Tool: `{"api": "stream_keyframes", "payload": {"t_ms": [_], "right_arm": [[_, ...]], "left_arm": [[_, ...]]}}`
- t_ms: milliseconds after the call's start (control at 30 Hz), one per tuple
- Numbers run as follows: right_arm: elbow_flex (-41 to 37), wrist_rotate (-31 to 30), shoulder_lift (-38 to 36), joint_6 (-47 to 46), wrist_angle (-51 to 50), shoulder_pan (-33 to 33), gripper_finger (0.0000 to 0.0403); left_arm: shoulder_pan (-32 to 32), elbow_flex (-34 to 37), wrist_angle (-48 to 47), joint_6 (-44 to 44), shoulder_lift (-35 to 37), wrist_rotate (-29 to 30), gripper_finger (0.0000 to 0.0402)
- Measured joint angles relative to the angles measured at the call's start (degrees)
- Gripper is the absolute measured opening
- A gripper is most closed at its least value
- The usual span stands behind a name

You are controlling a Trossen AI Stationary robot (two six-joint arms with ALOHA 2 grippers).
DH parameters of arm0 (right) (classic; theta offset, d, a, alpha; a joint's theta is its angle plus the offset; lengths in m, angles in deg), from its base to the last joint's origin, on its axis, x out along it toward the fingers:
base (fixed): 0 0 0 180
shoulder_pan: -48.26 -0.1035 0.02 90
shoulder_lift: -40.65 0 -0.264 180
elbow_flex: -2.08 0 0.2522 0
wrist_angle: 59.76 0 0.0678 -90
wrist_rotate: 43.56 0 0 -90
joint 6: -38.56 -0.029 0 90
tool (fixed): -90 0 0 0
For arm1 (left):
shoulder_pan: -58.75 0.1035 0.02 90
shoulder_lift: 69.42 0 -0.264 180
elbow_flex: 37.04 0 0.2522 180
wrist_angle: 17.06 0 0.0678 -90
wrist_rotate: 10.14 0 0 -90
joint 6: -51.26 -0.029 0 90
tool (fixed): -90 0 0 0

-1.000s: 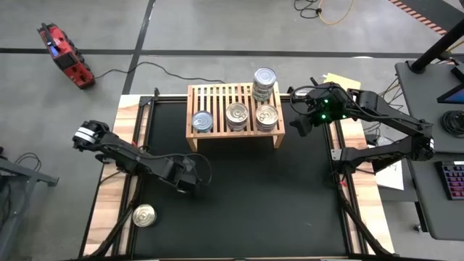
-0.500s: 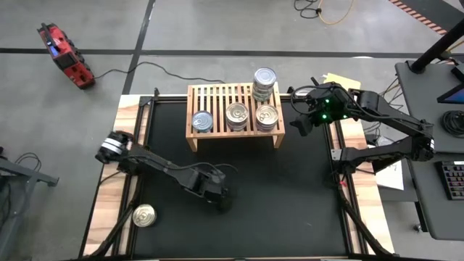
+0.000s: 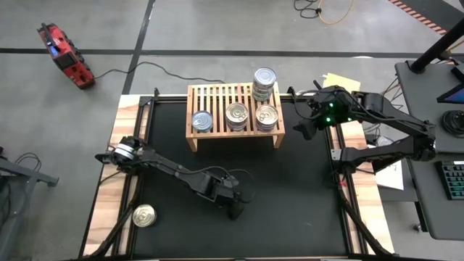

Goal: Stack canned seafood by type on shelf
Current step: Stack the blue pink tuna can on top of the blue pink tuna can on the shelf

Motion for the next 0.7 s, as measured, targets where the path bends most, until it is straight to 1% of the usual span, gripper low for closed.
{"api": "stream_keyframes", "payload": {"t_ms": [200, 300, 367, 467, 600, 700], "right_arm": [[-1.3, -0.1, -1.9, -4.4, -0.4, -6.7, 0.0194], [-3.4, -0.8, -2.9, -6.9, 0.6, -10.7, 0.0196], [-5.6, -1.8, -3.6, -9.0, 2.8, -13.6, 0.0195], [-10.1, -2.2, -4.7, -11.7, 9.2, -18.3, 0.0191], [-17.3, -2.2, -5.1, -14.1, 22.7, -24.0, 0.0184], [-21.8, -2.2, -4.2, -14.7, 32.7, -26.9, 0.0177]], "left_arm": [[-0.1, -4.0, 0.8, -7.1, 1.9, -1.4, 0.0000], [-0.2, -5.0, 1.2, -9.9, 3.0, -1.7, 0.0000], [-0.4, -5.3, 3.3, -12.2, 4.7, -1.7, 0.0000], [-0.8, -5.3, 5.0, -15.4, 7.0, -1.4, 0.0000], [-1.5, -4.6, 4.8, -18.3, 10.2, 1.7, 0.0000], [-1.8, -2.7, 5.3, -19.3, 13.7, 3.6, 0.0000]]}}
